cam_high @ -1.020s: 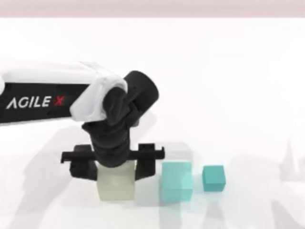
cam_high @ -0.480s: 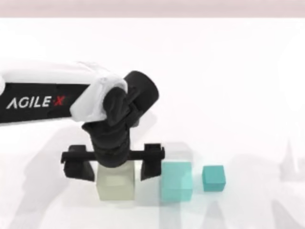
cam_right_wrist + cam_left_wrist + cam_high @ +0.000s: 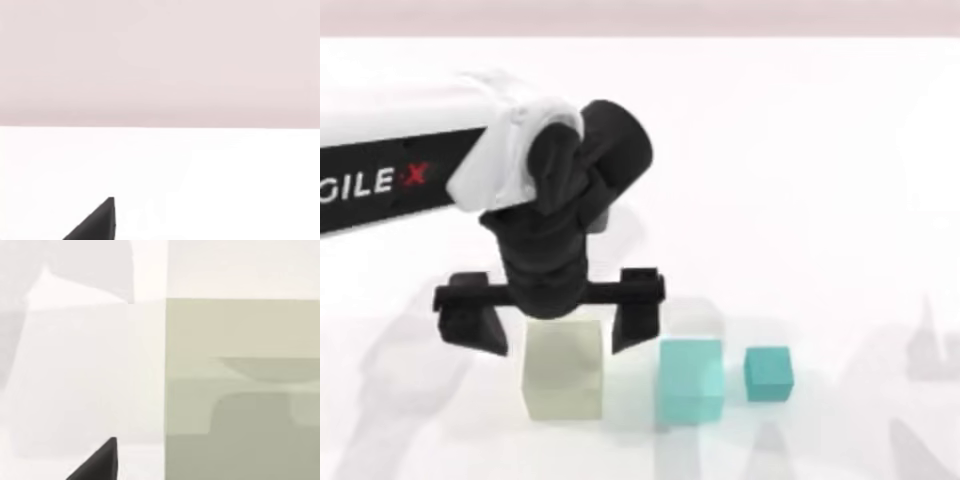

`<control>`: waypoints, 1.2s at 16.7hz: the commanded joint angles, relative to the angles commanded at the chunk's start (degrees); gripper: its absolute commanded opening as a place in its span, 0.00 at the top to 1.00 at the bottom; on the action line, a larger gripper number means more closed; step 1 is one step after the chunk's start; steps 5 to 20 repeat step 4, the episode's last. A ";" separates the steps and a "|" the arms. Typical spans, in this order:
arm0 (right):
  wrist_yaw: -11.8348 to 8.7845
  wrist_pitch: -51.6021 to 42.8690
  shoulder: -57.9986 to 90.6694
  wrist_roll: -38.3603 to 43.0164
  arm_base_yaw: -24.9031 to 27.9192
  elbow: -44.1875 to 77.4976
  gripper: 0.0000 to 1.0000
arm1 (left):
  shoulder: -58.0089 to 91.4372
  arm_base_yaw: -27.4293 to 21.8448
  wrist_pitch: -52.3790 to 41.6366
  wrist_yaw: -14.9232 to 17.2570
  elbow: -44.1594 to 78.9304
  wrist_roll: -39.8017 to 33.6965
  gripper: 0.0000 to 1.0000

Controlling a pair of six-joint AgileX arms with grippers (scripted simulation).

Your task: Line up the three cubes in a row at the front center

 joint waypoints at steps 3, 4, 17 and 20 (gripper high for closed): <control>0.00 0.00 0.00 0.00 0.00 0.00 0.00 | -1.87 0.35 -4.24 -0.02 2.83 0.05 0.00; 0.00 0.00 0.00 0.00 0.00 0.00 0.00 | -2.02 0.38 -4.47 -0.02 3.01 0.06 0.00; 0.00 0.00 0.00 0.00 0.00 0.00 0.00 | -2.02 0.38 -4.47 -0.02 3.01 0.06 0.00; 0.00 0.00 0.00 0.00 0.00 0.00 0.00 | -2.02 0.38 -4.47 -0.02 3.01 0.06 0.00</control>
